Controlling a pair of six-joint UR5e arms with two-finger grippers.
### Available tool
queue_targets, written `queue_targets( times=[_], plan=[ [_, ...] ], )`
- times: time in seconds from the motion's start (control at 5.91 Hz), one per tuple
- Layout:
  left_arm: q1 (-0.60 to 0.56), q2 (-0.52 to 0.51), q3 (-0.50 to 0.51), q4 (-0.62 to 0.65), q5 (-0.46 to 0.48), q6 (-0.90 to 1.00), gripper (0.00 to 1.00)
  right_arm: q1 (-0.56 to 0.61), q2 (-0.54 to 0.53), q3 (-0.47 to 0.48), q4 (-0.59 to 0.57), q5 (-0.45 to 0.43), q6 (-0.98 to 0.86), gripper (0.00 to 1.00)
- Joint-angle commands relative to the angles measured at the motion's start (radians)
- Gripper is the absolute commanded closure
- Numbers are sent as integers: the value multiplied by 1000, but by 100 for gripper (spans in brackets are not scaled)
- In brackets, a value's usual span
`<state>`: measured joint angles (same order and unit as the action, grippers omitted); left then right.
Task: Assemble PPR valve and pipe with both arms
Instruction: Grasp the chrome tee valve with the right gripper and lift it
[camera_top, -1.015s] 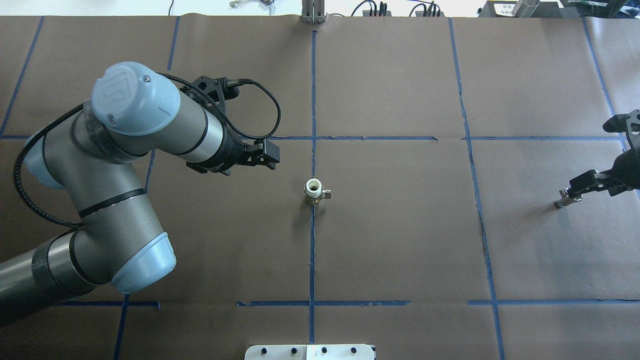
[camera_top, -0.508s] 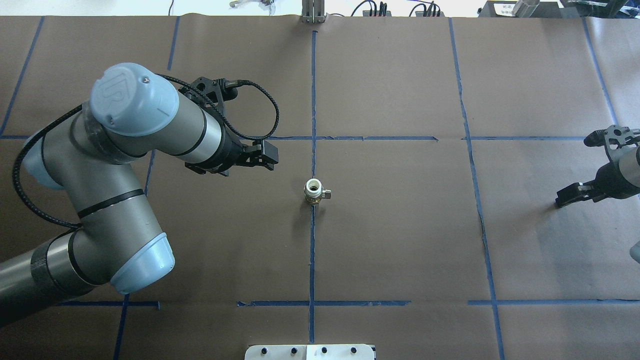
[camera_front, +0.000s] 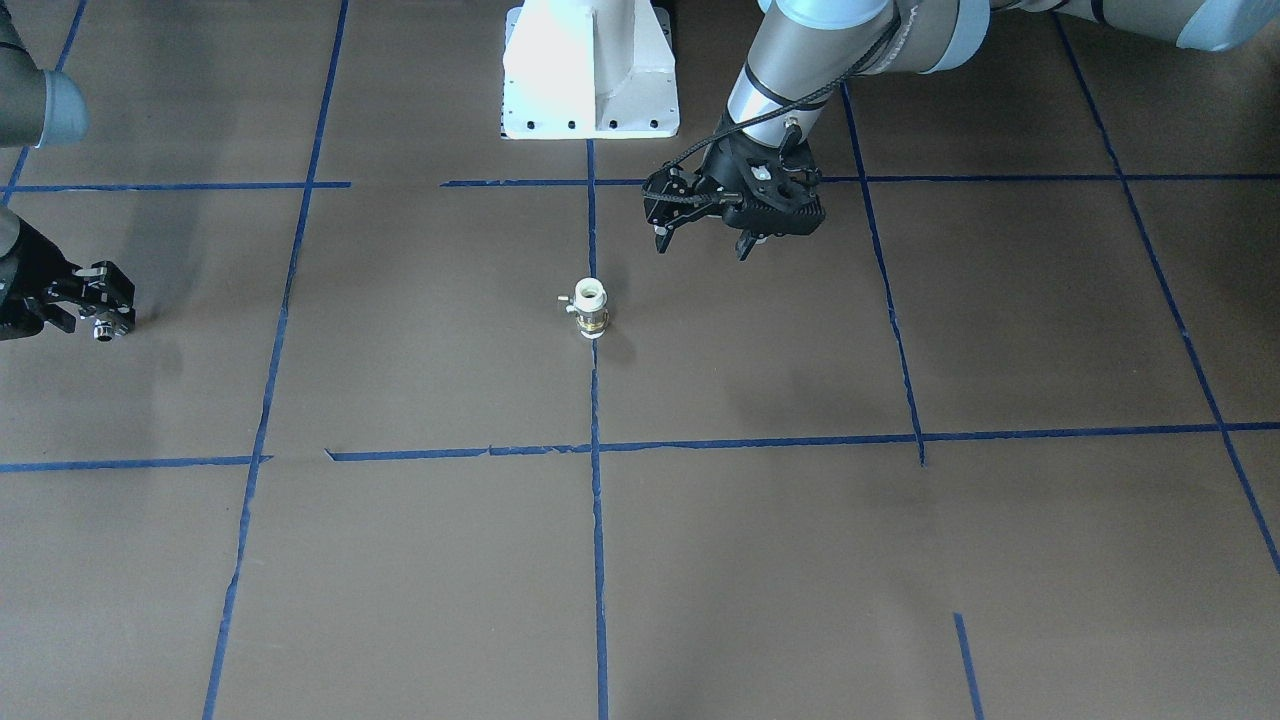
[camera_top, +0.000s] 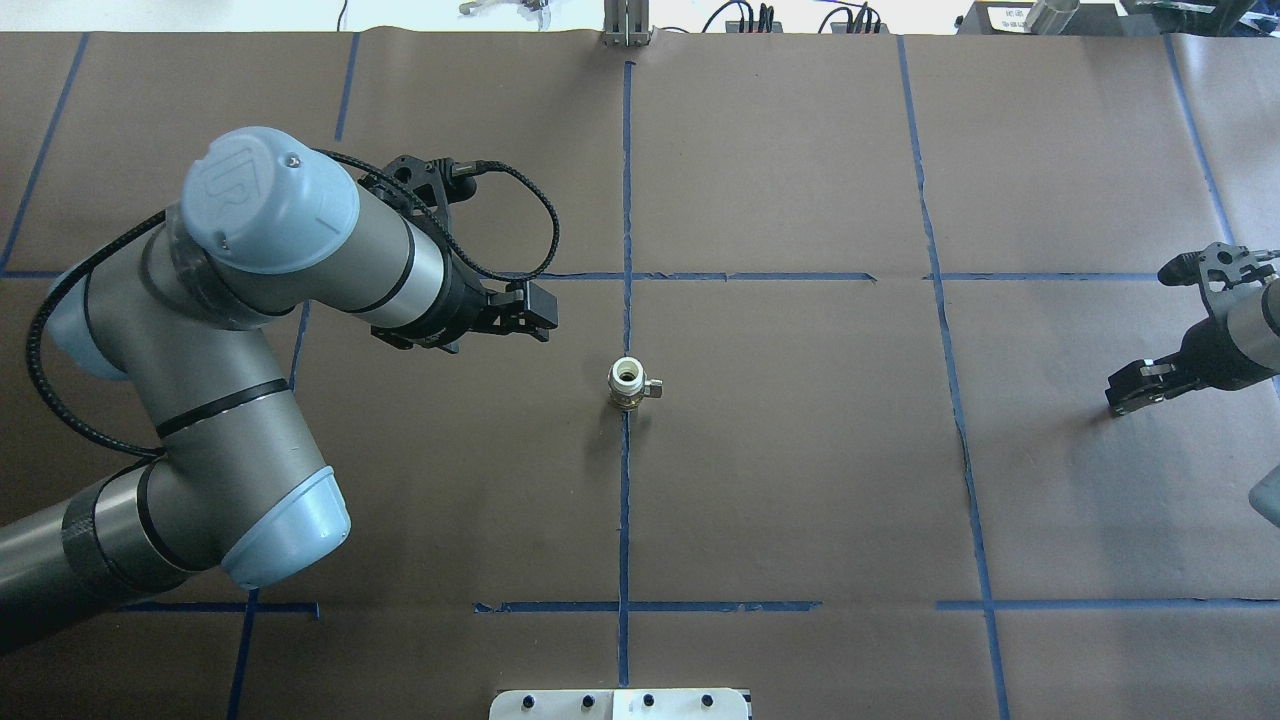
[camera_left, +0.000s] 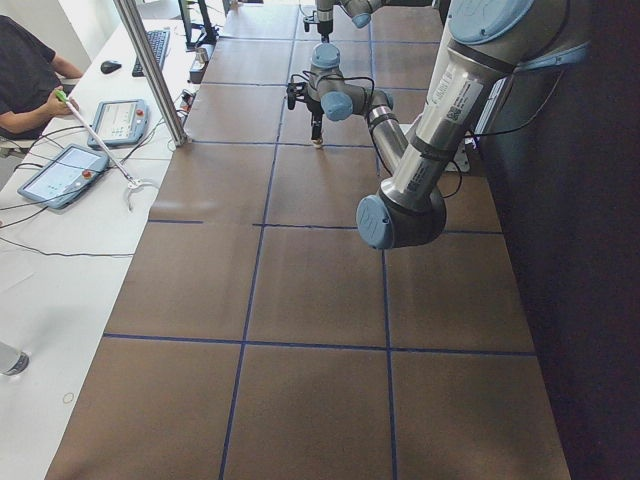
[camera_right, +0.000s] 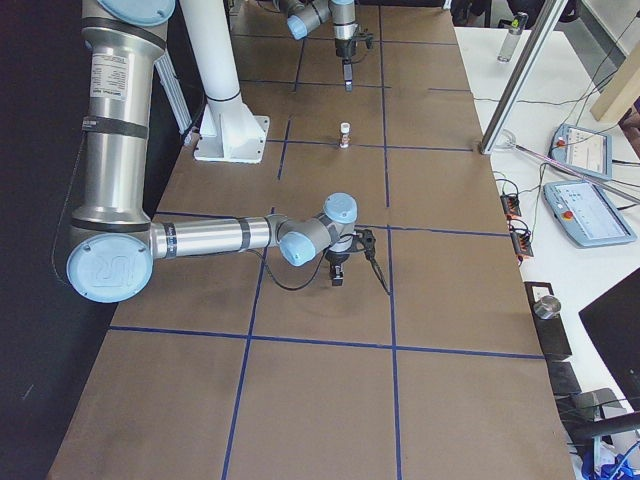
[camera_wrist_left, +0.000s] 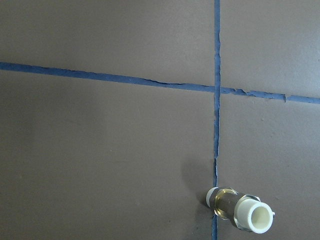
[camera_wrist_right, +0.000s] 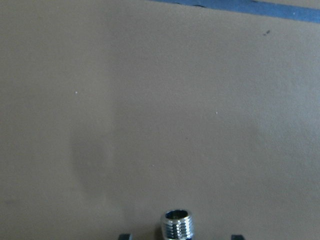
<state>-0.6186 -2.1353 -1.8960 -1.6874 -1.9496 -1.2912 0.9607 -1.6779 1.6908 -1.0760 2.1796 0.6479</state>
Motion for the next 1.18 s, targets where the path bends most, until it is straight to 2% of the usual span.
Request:
queue_targets(
  times=[0.0,0.17,0.34,0.51,0.68,0.85,1.02],
  plan=[
    [0,0,0,0,0,-2,1,3,-3,1,2,8,-1,48],
    [0,0,0,0,0,-4,1,4,-9,6,2,8,1,82],
    [2,-2,-1,0,0,-19,1,7,-17,27,-1,14,1,100],
    [2,-3,-3,0,0,-23,1,9,-17,50,-8,12,18,100],
    [0,-3,-5,-2,0,-23,1,10,-14,141,-57,14,94,100],
    [-3,0,-20,-2,0,-22,1,4,16,230,-164,14,152,100],
    [-6,6,-35,-2,0,-22,1,-11,134,269,-235,34,309,100]
  ],
)
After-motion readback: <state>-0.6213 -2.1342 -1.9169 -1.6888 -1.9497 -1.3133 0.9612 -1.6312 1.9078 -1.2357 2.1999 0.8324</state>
